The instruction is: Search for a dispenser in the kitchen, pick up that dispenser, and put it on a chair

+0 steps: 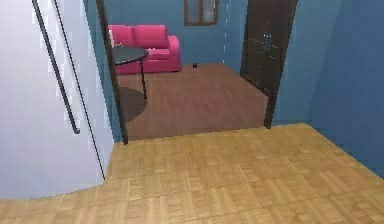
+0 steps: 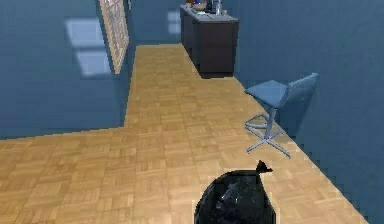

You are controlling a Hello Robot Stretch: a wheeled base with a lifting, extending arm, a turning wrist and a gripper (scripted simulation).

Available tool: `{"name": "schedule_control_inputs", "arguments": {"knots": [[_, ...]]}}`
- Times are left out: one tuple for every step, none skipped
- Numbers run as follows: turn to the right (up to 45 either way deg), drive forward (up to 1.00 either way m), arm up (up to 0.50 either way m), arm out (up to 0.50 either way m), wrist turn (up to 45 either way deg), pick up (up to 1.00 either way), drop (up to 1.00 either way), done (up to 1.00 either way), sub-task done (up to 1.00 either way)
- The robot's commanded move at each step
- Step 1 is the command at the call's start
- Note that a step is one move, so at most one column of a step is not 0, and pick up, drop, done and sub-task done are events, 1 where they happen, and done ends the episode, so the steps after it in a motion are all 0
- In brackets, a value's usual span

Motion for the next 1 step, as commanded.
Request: {"name": "schedule_control_inputs", "arguments": {"knots": [[18.0,0.0,0.0,0.0,0.0,0.0,0.0,0.0,0.0]]}}
